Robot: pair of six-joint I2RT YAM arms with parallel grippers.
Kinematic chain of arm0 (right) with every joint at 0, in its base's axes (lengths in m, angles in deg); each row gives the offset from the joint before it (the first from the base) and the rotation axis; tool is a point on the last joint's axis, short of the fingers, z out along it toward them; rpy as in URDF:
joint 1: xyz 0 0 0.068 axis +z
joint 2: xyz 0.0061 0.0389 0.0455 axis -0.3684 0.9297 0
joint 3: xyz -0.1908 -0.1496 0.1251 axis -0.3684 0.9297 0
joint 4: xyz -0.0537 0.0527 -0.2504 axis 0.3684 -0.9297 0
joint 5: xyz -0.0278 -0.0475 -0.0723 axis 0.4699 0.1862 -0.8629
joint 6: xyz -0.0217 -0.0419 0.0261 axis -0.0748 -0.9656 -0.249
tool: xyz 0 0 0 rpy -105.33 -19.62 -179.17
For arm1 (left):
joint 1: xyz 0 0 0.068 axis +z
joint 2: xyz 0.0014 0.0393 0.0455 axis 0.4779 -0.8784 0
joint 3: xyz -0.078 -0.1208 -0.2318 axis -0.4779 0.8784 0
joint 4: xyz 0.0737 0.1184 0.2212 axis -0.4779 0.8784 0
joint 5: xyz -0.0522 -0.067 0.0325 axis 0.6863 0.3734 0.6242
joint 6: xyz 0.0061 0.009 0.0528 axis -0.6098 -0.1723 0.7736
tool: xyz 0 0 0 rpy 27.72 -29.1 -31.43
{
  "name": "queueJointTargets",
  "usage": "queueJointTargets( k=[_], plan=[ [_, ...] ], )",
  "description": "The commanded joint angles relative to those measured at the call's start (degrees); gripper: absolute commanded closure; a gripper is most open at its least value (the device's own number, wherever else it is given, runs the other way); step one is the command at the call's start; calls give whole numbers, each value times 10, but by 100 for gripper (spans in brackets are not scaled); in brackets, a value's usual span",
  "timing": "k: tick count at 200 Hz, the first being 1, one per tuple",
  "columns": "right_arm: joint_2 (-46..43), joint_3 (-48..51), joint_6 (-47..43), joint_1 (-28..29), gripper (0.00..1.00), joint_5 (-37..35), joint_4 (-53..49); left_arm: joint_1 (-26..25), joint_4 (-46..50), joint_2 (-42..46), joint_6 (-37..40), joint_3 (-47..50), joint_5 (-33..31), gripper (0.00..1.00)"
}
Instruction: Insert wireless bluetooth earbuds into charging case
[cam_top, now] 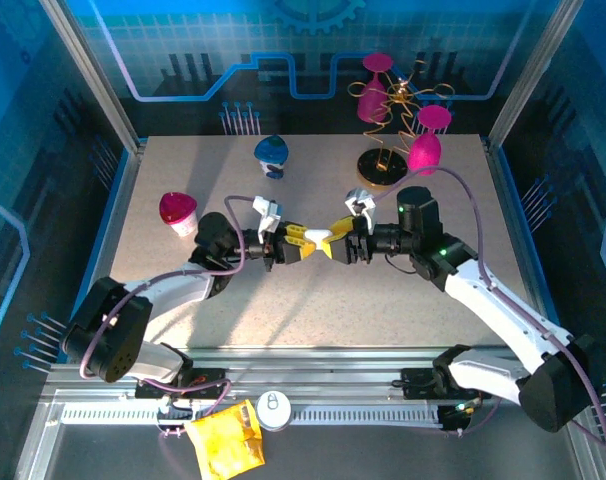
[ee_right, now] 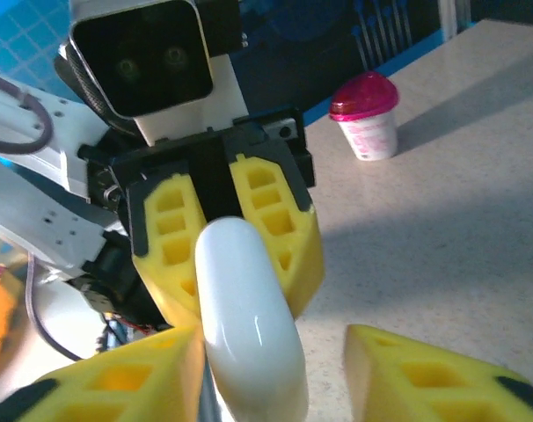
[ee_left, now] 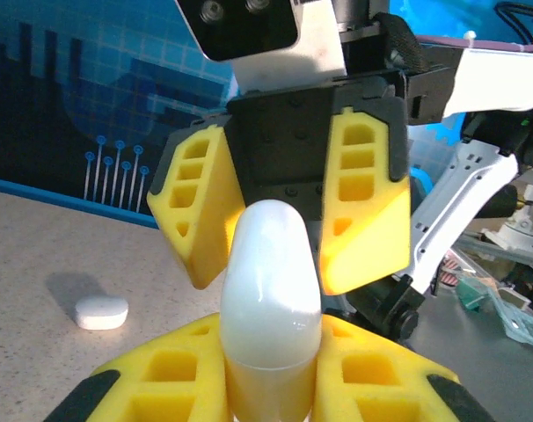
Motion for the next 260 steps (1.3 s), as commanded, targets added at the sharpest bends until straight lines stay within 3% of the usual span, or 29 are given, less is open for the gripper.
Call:
queueJointTargets(
  k=[1,33,41,54,71,95,112,162,184,222,260],
  plan=[
    [10,-6,-4,-9,66,53,26,-3,-29,-10,-19,-15,31,79],
    [6,-4,-14,-10,83,64,16,-3,-38,-16,-18,-13,18,71],
    [4,-3,-13,-9,85,61,17,-2,-37,-17,-13,-12,10,62],
    [1,0,-12,-10,87,48,17,-1,-26,-18,-5,-10,-7,38],
    [0,6,-6,-13,89,15,17,-1,-17,-15,14,-5,-27,18],
    [9,29,33,-29,88,-67,28,-1,3,1,83,23,-91,5],
    [28,57,88,-49,88,-139,59,-1,60,14,154,37,-142,1],
    [92,112,210,-73,90,-304,111,-34,234,30,331,51,-263,1],
    [153,114,254,-79,91,-310,123,-61,292,17,382,39,-298,1],
    [245,117,305,-89,89,-304,153,-77,315,-7,405,30,-328,1],
    [293,139,347,-106,81,-312,201,-81,327,-11,415,27,-335,1]
  ],
)
